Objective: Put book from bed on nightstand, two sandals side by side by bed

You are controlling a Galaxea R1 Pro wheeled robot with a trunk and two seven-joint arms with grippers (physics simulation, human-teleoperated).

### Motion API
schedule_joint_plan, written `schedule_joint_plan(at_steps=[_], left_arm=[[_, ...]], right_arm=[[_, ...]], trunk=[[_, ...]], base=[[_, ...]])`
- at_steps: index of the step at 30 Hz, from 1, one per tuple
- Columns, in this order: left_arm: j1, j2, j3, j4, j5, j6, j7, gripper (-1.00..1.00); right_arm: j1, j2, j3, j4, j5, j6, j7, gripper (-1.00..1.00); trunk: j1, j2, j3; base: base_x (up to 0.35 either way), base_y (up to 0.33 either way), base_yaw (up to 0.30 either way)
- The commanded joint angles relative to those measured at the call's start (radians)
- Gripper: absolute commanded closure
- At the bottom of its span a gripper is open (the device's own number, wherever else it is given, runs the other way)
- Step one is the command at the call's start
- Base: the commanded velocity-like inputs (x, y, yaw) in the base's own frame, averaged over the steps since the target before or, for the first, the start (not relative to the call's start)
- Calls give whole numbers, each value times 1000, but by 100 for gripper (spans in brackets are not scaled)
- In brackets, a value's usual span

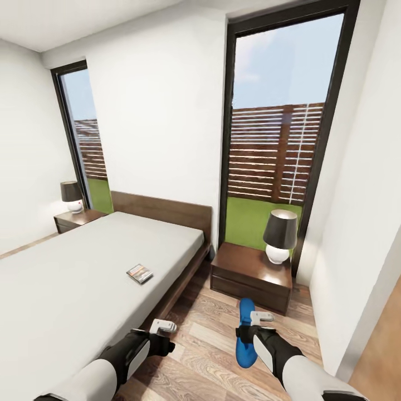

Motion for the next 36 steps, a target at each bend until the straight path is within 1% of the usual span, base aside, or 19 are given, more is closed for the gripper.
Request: schedule_joint_plan(at_steps=[1,14,24,36], left_arm=[[0,1,-7,-1,10,5,1,-100],[0,1,-7,-1,10,5,1,-100],[0,0,-7,-1,10,5,1,-100],[0,1,-7,-1,10,5,1,-100]], right_arm=[[0,1,-7,-2,0,5,-2,100],[0,1,-7,-2,0,4,-2,100],[0,2,-6,-2,0,5,-2,100],[0,1,-6,-2,0,4,-2,100]], trunk=[[0,-1,0],[0,-1,0],[0,-1,-1],[0,-1,-2]], base=[[0,0,12],[0,0,10],[0,0,191],[0,0,66]])
